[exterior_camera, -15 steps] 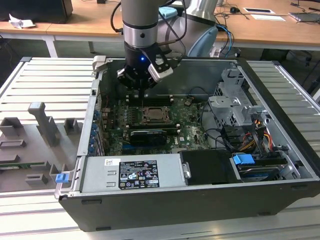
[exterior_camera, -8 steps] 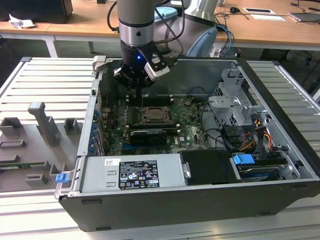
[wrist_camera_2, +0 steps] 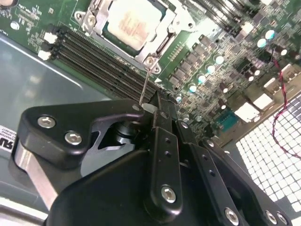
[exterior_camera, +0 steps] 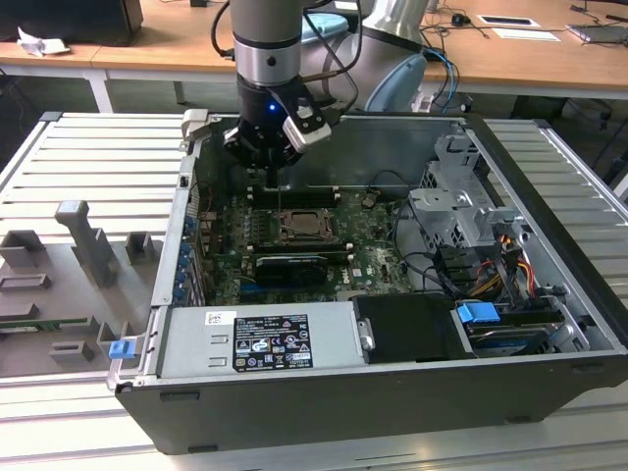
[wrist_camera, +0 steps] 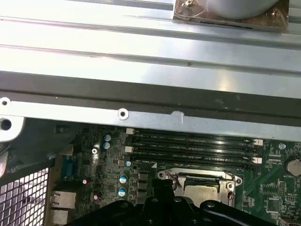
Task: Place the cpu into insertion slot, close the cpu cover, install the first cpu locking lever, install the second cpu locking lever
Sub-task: 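Install the first cpu locking lever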
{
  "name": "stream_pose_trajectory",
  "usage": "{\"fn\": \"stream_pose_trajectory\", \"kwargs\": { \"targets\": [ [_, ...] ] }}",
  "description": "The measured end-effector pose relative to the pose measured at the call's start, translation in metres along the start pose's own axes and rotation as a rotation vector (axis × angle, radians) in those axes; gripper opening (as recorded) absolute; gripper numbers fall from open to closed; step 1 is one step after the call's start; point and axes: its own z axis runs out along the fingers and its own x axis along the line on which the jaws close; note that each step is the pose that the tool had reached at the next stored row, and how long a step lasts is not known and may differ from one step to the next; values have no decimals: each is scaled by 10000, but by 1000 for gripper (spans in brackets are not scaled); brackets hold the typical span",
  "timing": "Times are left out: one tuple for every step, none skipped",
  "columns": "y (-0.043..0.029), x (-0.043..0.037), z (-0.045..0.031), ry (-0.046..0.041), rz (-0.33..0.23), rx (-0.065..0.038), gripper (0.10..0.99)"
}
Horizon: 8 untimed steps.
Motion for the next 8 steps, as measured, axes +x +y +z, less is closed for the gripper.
{"fn": "stream_pose_trajectory", "kwargs": {
  "targets": [
    [-1, -4, 7, -1, 0, -1, 106],
    [-2, -10, 14, 0, 0, -1, 106],
    [-4, -23, 29, 1, 0, 1, 106],
    [-6, -37, 37, 1, 0, 1, 106],
    [-7, -52, 44, 0, 0, 0, 106],
    [-8, -68, 49, 1, 0, 1, 106],
    [-9, -81, 52, -1, 0, 0, 106],
    [-10, -91, 52, 2, 1, 2, 106]
  ]
}}
